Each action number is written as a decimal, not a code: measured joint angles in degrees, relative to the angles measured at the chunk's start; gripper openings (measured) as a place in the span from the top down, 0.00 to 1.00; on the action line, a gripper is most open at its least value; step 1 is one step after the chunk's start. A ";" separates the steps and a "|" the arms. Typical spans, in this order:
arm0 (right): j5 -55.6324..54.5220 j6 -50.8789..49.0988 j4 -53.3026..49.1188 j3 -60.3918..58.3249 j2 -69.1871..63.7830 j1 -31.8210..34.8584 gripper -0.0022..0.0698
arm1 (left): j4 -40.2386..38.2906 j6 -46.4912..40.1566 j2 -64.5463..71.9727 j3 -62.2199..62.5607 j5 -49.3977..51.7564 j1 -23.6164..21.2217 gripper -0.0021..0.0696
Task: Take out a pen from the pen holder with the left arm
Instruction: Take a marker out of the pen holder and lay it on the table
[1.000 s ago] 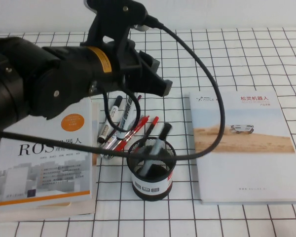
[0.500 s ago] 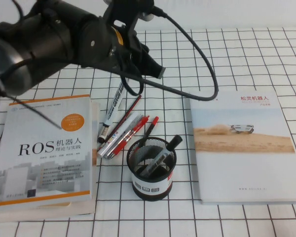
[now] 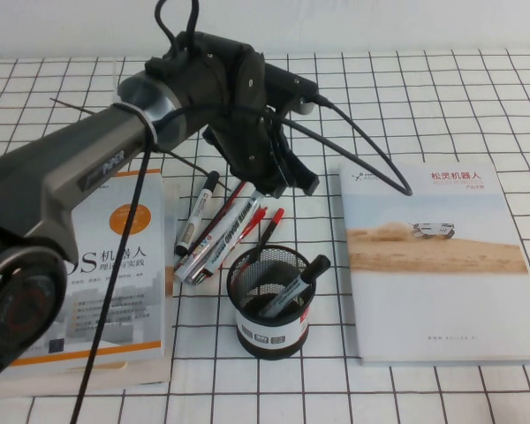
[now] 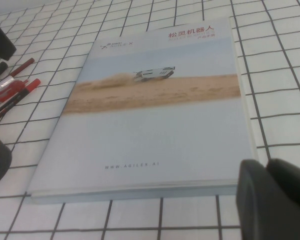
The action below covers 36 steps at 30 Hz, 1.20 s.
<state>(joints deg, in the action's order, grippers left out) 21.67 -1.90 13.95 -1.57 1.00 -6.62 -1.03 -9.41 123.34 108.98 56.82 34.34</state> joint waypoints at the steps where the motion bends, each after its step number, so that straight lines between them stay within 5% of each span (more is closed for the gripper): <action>1: 0.00 0.00 0.00 0.00 0.00 0.00 0.99 | -0.13 0.00 0.47 0.27 0.14 0.00 0.85; 20: 0.00 0.00 0.00 0.00 0.00 0.00 0.99 | -2.04 -2.11 5.67 0.67 -3.71 -0.35 0.84; 29: 0.00 0.00 0.00 0.00 0.00 0.00 0.99 | -2.29 -2.93 5.67 0.67 -6.15 -0.91 0.50; 36: 0.00 0.00 0.00 0.00 0.00 0.00 0.99 | -2.29 -2.83 5.41 0.67 -5.51 -1.44 0.45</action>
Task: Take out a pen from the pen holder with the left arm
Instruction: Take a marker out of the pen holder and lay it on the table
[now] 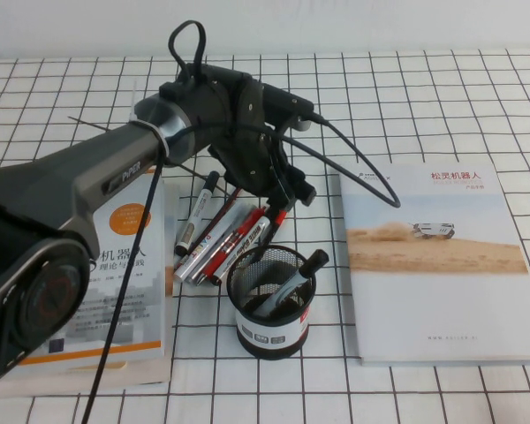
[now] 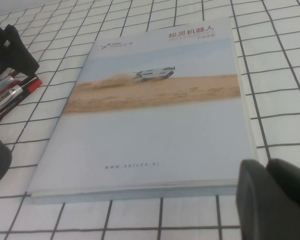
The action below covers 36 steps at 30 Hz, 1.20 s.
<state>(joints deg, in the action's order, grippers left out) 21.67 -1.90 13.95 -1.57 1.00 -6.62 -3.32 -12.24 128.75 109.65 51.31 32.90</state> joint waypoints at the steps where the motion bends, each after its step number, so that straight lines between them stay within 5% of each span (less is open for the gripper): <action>1: 0.00 0.00 0.00 0.00 0.00 0.00 0.99 | 0.00 0.00 -0.35 0.00 0.28 0.00 0.45; 7: 0.00 0.00 0.00 0.00 0.00 0.00 0.99 | -0.38 0.65 -8.02 -3.98 -1.61 0.00 0.52; 12: 0.00 0.00 0.00 0.00 0.00 0.00 0.99 | -0.51 1.18 -19.65 -16.40 -9.96 0.00 0.84; 15: 0.00 0.00 0.00 0.00 0.00 0.00 0.99 | -0.51 1.38 -27.55 -26.46 -16.18 -0.06 0.94; 36: 0.00 0.00 0.00 0.00 0.00 0.00 0.99 | -0.51 6.95 -76.99 -76.36 -37.85 -0.59 0.97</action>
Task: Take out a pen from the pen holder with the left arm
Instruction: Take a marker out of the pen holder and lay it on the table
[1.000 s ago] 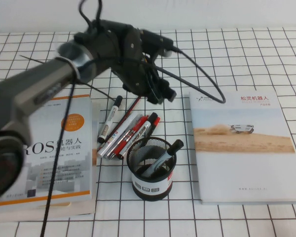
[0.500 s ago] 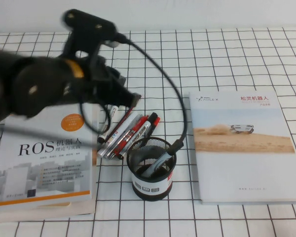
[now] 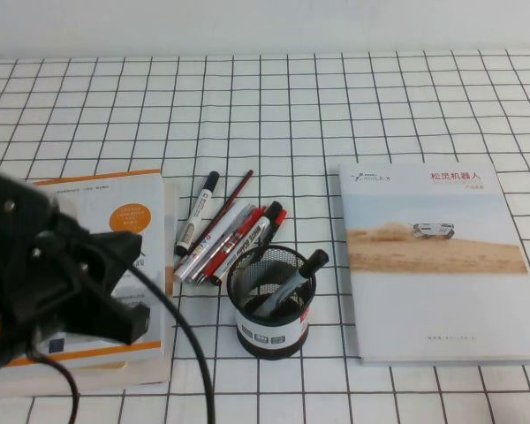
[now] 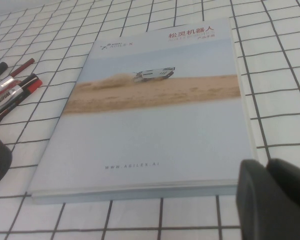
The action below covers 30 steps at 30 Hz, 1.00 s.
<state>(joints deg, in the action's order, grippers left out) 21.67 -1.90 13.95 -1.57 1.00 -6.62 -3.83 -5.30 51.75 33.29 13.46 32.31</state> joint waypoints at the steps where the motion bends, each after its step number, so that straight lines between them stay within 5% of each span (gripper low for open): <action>1: 0.00 0.00 0.00 0.00 0.00 0.00 0.99 | 0.00 0.00 -0.80 -0.80 0.14 0.00 0.97; 8: 0.00 0.00 0.00 0.00 0.00 0.00 0.99 | 2.36 -0.34 -1.99 -3.15 1.74 0.00 0.97; 15: 0.00 0.00 0.00 0.00 0.00 0.00 0.99 | 2.93 -0.07 -6.87 -9.40 -7.30 -0.81 0.97; 30: 0.00 0.00 0.00 0.00 0.00 0.00 0.99 | -2.49 -2.12 -41.03 -32.48 -17.01 -23.97 0.98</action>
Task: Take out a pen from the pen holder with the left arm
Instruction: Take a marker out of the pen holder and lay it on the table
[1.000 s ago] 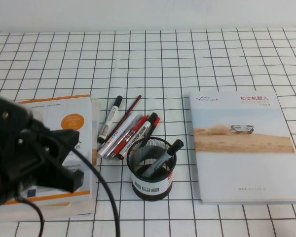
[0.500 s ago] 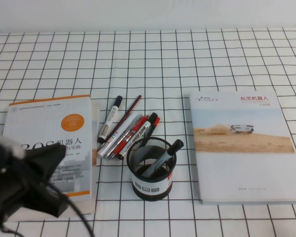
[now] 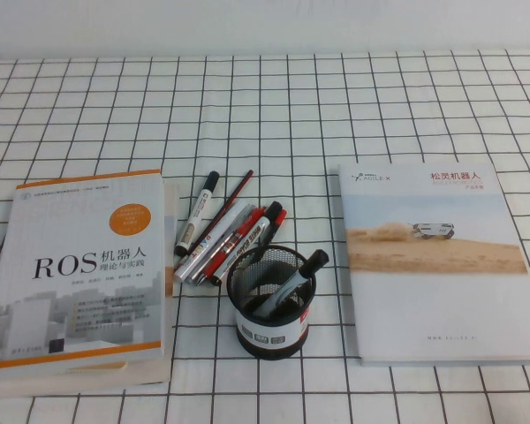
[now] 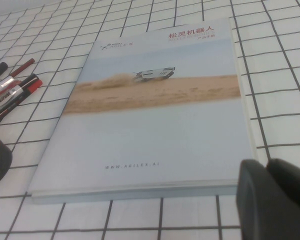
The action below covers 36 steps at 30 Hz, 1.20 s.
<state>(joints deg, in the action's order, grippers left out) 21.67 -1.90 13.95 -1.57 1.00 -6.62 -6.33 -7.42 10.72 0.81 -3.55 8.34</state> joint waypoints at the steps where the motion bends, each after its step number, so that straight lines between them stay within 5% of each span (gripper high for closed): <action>1: 0.00 0.00 0.00 0.00 0.00 0.00 0.99 | -0.08 0.12 -2.30 -1.11 0.00 -0.75 0.98; 21: 0.00 0.00 0.00 0.00 0.00 0.00 0.99 | 1.05 0.12 -11.13 -2.21 24.41 -1.66 0.98; 36: 0.00 0.00 0.00 0.00 0.00 0.00 0.99 | 2.57 0.12 -11.13 -2.21 25.38 -1.66 0.98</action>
<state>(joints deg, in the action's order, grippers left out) 21.67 -1.90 13.95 -1.57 1.00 -6.62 -3.76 -7.30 -0.41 -1.40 21.84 6.68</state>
